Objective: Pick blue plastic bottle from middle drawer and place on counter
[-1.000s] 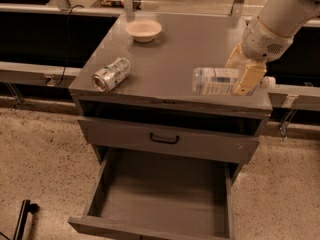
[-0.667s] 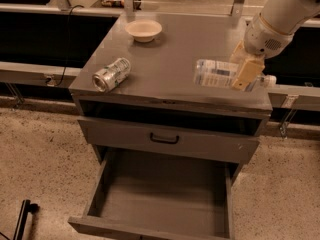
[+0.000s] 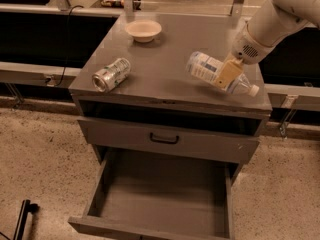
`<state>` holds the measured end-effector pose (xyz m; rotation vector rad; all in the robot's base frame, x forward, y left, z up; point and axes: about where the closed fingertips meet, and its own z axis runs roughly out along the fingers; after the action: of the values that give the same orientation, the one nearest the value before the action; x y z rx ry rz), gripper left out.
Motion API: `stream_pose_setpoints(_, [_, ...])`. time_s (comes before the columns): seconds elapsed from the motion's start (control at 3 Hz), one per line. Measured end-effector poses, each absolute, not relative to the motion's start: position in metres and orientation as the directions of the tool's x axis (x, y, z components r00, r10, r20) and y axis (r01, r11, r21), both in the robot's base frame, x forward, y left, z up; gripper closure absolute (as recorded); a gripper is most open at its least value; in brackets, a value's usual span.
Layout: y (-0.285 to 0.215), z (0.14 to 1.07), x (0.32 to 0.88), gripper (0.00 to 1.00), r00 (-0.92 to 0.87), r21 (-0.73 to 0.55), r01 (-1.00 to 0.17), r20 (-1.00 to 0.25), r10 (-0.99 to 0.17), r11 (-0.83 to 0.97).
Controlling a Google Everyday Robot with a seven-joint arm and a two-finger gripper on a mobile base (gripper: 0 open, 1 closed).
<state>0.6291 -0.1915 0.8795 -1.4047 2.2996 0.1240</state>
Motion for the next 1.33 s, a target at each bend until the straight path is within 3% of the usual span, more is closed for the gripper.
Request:
stream_pose_setpoints(0.33, [-0.1840,0.8658,0.6458,0.71,-0.510,-0.104,-0.795,-0.417,-0.752,0.597])
stream_pose_setpoints(1.33, [-0.1809,0.8609,0.6459,0.03,-0.524,-0.089,-0.790,-0.416,-0.743,0.607])
